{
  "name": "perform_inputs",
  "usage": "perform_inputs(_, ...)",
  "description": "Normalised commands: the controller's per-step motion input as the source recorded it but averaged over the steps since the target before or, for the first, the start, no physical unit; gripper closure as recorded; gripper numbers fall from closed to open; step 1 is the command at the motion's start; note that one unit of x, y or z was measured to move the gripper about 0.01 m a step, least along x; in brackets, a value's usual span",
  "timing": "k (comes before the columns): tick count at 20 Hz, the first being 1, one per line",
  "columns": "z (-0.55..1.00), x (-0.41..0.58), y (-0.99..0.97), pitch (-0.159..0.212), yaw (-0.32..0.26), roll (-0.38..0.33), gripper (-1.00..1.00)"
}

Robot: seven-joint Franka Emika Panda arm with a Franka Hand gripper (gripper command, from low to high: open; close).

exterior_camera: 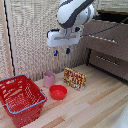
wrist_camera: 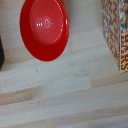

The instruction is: Move your gripper in the direction of the red bowl and clutch it softly. Cautiously raise the red bowl up from the surface. Hover the red bowl above the basket and gently bring it down inside. Let go of the gripper's grasp when the red bowl is within the basket.

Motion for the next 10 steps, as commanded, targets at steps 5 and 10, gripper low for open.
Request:
perform_inputs(5, -0.42, -0.297, 0.31, 0.019, -0.176, -0.078, -1.0)
perform_inputs(10, -0.44, -0.261, 0.3, 0.027, -0.175, -0.08, -1.0)
